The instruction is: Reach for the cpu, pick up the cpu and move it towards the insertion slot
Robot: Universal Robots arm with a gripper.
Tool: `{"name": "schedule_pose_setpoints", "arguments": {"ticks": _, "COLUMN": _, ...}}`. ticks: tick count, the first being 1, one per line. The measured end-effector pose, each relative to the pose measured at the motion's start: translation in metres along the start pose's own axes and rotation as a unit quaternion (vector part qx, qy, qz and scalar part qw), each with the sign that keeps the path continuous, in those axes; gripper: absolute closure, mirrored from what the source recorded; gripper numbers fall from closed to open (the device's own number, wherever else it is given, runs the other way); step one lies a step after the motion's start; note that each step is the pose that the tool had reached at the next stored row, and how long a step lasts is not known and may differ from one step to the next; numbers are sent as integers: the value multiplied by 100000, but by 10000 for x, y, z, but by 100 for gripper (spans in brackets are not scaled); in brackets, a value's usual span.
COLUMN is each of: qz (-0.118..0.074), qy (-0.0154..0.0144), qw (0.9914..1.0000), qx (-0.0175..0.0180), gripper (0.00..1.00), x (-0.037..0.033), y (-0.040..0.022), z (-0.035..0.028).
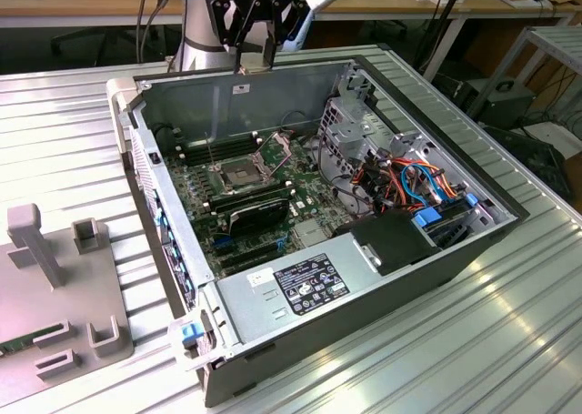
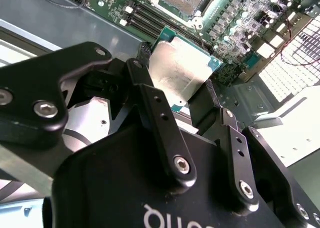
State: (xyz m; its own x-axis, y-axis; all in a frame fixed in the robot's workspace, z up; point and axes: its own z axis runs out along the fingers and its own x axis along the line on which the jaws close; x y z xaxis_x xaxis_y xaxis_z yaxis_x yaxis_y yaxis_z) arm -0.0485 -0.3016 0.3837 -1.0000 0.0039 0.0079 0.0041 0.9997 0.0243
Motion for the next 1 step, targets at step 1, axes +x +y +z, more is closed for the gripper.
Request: {"name": "schedule_pose_setpoints", "arguments": {"ticks": 1, "qz": -4, "qy": -1, "qw": 100000, "qx": 0, "gripper": 45, "x": 0, "y": 0, "z": 0}}
